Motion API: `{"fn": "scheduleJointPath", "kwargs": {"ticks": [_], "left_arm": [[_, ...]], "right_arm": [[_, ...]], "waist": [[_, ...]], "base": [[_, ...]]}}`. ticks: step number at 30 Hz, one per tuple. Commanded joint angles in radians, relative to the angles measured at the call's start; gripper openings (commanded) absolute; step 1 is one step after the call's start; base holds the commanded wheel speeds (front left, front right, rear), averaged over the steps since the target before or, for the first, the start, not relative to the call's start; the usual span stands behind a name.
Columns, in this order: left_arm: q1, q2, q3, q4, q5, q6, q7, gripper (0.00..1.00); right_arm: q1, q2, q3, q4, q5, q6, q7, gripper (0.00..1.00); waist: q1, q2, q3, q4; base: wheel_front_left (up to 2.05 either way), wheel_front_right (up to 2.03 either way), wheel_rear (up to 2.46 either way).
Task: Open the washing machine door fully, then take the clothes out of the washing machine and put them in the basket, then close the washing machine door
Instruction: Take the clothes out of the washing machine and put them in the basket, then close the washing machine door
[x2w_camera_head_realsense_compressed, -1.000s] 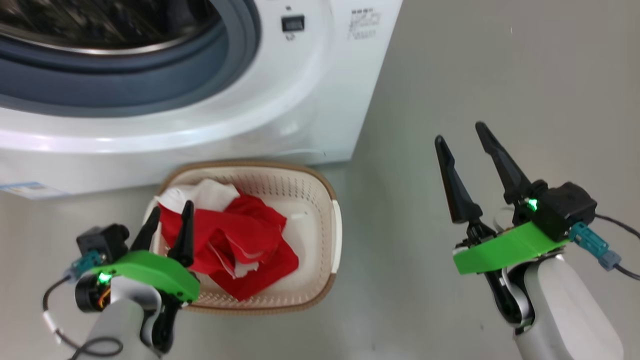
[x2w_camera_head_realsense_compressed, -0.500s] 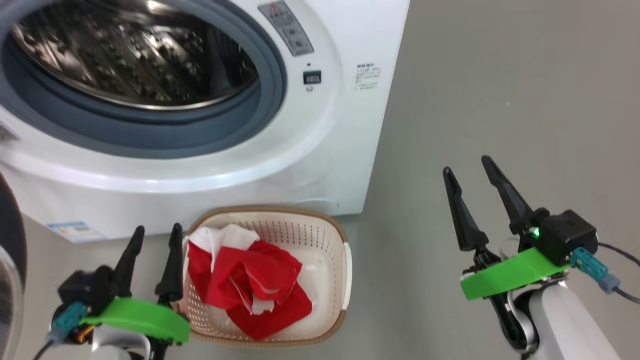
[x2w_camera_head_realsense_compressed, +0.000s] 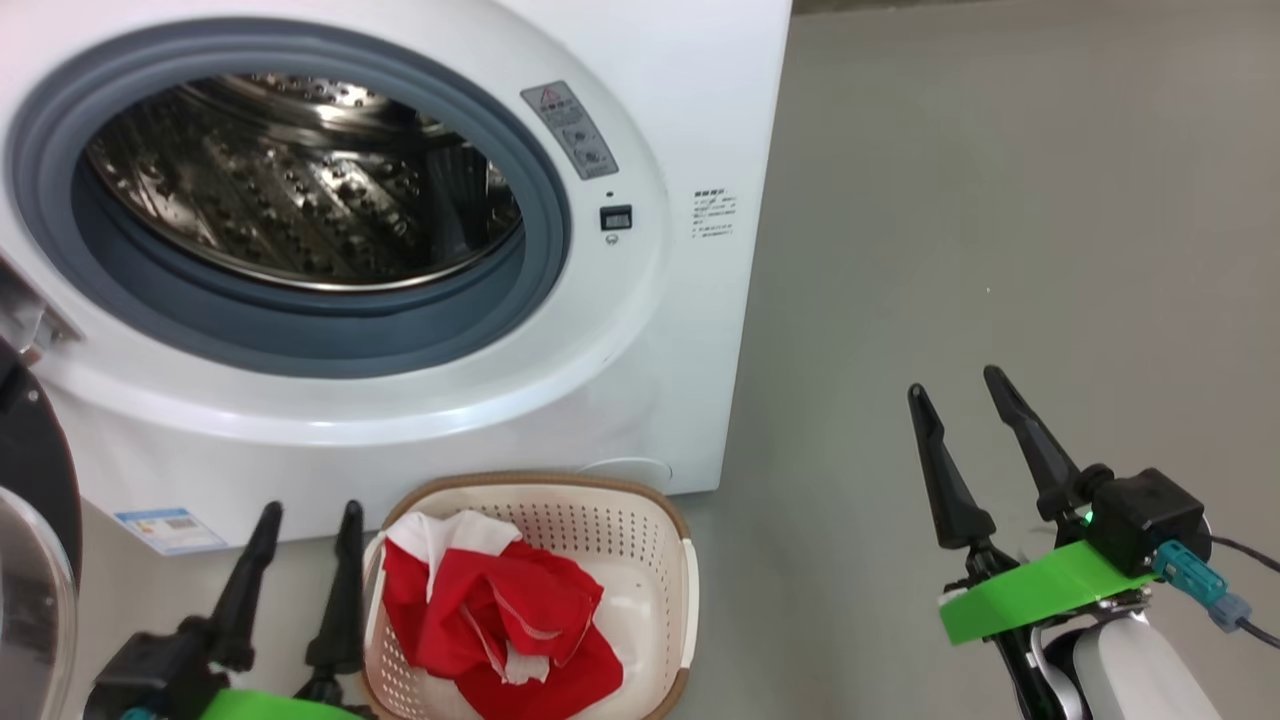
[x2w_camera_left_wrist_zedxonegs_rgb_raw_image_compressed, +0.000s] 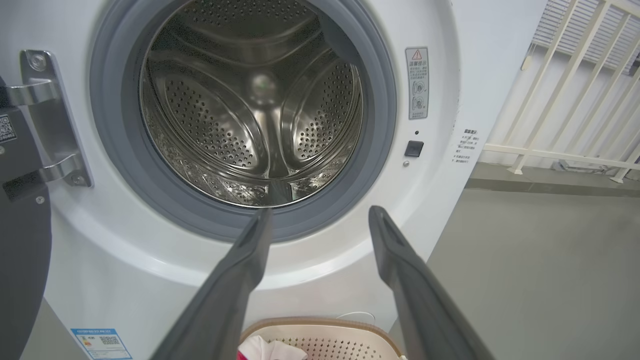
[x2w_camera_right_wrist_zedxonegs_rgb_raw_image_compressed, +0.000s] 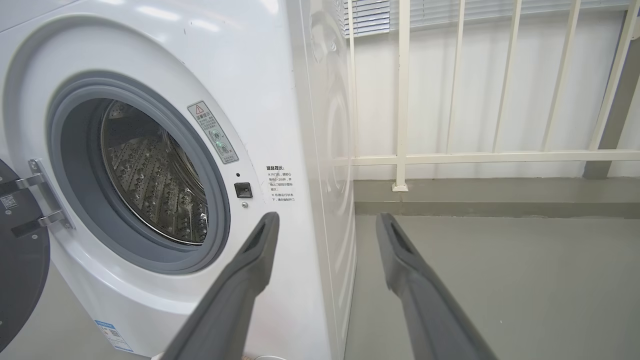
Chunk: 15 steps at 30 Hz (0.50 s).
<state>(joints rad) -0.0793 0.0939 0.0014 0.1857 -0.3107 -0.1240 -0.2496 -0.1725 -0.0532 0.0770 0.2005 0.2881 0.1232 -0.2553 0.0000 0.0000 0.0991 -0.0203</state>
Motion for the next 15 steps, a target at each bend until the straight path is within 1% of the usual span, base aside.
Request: {"fn": "scheduleJointPath", "kwargs": {"ticks": [1,6,10,15], "left_arm": [[0.002,0.01,0.048,-0.044,0.014,-0.004,-0.012,1.0],[0.052,-0.011,0.1,-0.098,0.024,0.004,-0.012,1.0],[0.083,-0.019,0.113,-0.111,0.054,0.01,-0.012,1.0],[0.098,-0.029,0.129,-0.11,0.062,0.011,-0.012,1.0]], "right_arm": [[0.003,0.003,0.017,-0.03,-0.008,0.008,-0.006,1.0],[0.032,0.003,0.01,-0.039,-0.011,0.008,-0.006,1.0],[0.046,0.003,0.006,-0.042,-0.012,0.008,-0.006,1.0],[0.062,0.003,0.011,-0.042,-0.009,0.008,-0.006,1.0]], "waist": [[0.0,0.0,-0.019,-0.007],[0.0,0.0,-0.047,-0.016],[0.0,0.0,-0.06,-0.018],[0.0,0.0,-0.073,-0.021]], "base": [[0.0,0.0,0.0],[0.0,0.0,0.0],[0.0,0.0,0.0],[0.0,0.0,0.0]]}}
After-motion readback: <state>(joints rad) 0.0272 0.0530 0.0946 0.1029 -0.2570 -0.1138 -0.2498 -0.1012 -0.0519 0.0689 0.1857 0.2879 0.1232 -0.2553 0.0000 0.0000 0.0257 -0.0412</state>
